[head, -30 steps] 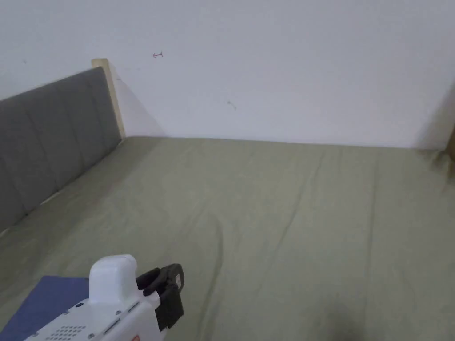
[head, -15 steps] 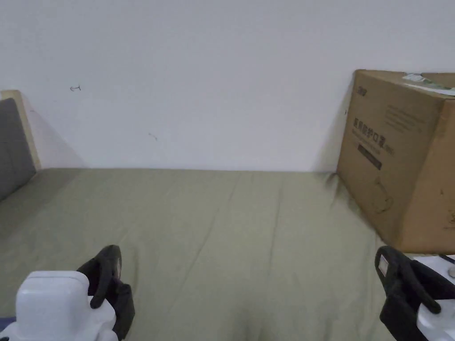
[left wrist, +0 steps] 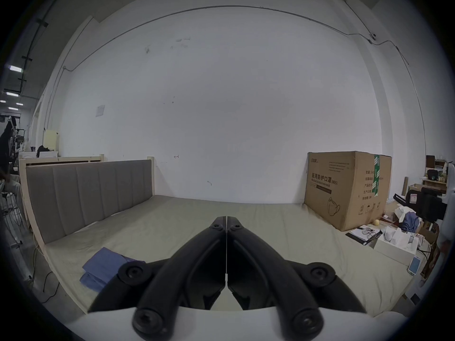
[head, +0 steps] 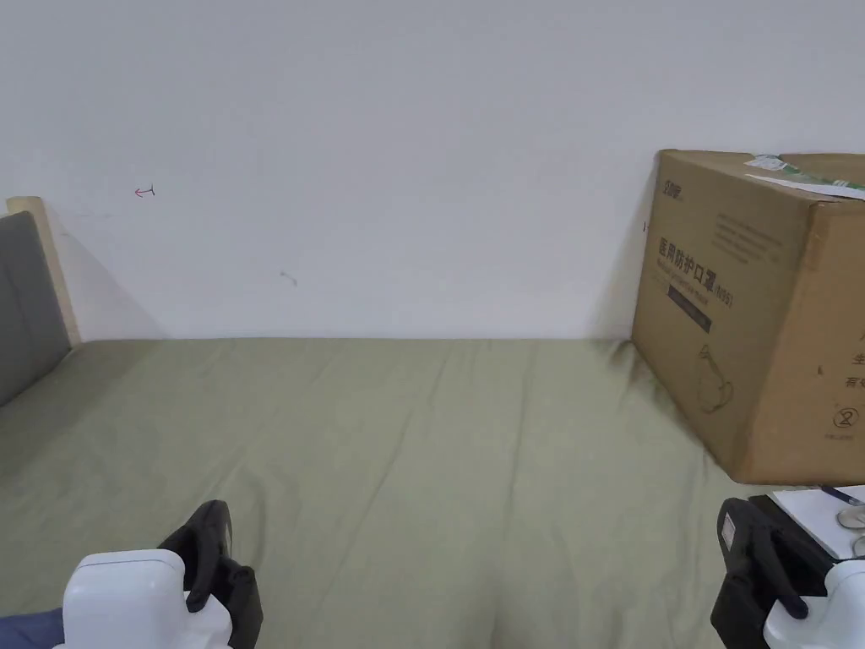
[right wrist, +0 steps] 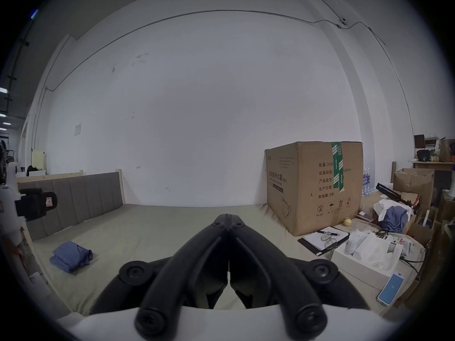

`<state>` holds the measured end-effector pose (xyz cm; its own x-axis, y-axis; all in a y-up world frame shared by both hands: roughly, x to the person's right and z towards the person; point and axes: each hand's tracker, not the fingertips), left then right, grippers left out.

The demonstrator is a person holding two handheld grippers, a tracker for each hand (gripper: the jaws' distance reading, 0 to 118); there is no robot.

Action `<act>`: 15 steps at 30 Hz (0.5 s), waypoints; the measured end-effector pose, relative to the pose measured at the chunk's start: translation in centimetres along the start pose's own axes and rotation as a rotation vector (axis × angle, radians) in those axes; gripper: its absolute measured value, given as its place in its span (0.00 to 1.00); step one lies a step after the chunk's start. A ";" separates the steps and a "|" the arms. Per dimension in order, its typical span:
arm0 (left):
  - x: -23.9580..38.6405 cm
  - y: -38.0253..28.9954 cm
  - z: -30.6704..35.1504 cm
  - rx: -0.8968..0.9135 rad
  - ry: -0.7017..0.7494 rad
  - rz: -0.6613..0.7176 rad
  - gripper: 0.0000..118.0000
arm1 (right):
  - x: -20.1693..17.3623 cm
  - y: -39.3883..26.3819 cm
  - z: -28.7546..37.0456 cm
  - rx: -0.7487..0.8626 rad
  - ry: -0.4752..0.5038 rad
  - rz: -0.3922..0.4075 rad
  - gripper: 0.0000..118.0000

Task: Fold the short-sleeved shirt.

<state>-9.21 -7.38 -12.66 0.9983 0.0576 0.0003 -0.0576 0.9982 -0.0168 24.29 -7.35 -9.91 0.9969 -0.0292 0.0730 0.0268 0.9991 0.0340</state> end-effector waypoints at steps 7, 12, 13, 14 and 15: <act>0.2 0.3 0.8 0.078 -0.091 0.021 1.00 | -0.2 -0.1 -0.2 0.004 -0.008 -0.002 0.89; 1.1 0.5 1.3 0.040 -0.074 -0.083 1.00 | -0.5 -0.2 -0.3 0.003 -0.020 0.008 1.00; 1.1 0.4 1.0 0.041 -0.077 -0.090 1.00 | -0.7 -0.1 -0.4 0.000 -0.021 0.019 1.00; 1.2 0.4 1.1 0.042 -0.080 -0.089 1.00 | -0.9 -0.1 -0.6 0.000 -0.027 0.027 1.00; 1.2 0.4 1.2 0.042 -0.083 -0.089 1.00 | -0.9 0.0 -0.6 0.002 -0.027 0.030 1.00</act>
<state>-8.04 -6.91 -11.46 0.9961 -0.0314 0.0825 0.0290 0.9991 0.0293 23.41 -7.25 -10.61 0.9949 -0.0004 0.1014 -0.0030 0.9994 0.0332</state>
